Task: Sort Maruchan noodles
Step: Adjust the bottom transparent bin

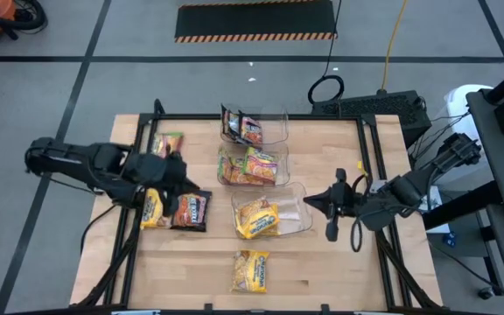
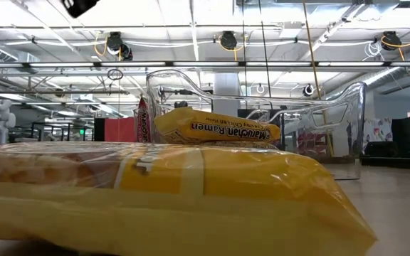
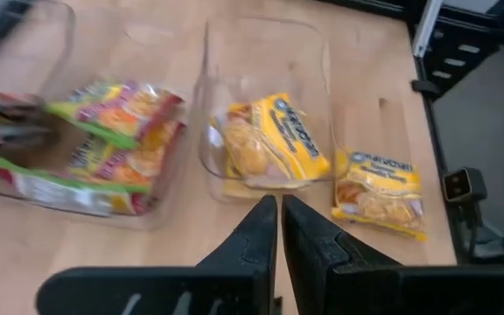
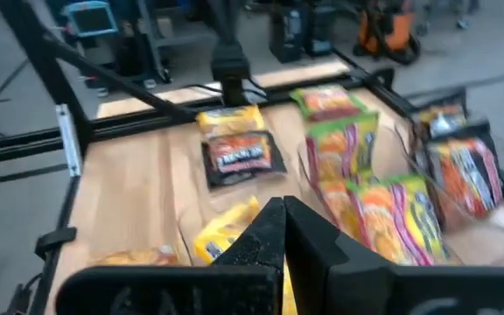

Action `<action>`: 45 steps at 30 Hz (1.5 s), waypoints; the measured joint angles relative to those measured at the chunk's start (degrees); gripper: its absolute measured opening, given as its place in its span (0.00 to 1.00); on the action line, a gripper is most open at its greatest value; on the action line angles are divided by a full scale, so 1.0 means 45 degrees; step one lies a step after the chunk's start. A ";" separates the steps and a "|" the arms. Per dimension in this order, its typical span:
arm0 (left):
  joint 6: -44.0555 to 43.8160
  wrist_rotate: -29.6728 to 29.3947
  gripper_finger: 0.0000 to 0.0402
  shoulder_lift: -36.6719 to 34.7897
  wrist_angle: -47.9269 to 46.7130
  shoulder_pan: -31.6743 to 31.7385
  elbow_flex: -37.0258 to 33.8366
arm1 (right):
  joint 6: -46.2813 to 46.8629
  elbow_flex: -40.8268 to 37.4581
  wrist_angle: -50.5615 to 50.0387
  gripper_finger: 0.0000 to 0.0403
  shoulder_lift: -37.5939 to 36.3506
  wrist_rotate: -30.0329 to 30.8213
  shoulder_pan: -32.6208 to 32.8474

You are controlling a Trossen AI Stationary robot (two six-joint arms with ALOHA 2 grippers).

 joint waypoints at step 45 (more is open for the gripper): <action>-0.3898 0.0427 0.06 0.4149 0.8284 -0.0969 -0.5435 | 0.2805 -0.5152 -0.2932 0.00 0.0164 -0.6786 -0.3213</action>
